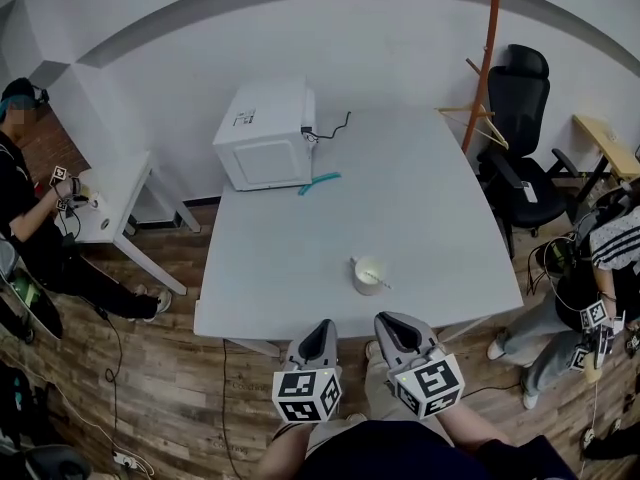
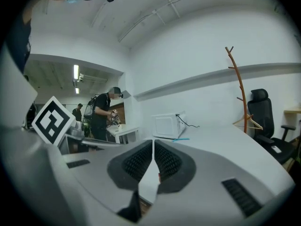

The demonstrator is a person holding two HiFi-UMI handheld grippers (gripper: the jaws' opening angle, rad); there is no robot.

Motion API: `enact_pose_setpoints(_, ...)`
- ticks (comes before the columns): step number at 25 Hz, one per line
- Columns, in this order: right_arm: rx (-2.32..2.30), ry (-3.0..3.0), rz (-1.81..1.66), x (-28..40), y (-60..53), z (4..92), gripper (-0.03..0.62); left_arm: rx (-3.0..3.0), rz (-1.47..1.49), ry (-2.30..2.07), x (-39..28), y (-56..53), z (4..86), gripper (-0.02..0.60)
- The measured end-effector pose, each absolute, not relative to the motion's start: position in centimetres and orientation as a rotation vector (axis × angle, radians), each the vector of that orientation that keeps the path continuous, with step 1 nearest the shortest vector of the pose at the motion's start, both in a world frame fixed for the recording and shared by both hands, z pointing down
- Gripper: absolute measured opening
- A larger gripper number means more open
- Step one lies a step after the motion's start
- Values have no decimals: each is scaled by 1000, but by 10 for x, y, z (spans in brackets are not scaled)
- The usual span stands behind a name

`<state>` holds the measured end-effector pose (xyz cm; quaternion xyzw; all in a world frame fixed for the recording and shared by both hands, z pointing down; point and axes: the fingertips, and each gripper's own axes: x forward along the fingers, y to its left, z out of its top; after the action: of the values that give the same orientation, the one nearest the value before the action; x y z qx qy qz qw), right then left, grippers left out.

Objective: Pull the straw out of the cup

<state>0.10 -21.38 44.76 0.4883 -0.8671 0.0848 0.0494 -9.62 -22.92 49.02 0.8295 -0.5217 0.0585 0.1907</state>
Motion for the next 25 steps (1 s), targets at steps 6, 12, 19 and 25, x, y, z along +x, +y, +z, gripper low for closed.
enact_pose_setpoints(6,1468,-2614,277,13,-238,463,31,2289,155,-1502,-99,-250,498,17)
enact_pose_setpoints(12,1479,-2564,280,24,-252,482,195,2277,183,-1490,-94,-262,510,17)
enact_pose_setpoints(19,1470,-2496,314,38,-269,507,195,2272,197,-1477,-81,-279,522,17)
enact_pose_setpoints(25,1429,-2459,297,39,-290,531,195,2254,210,-1494,-78,-296,537,17)
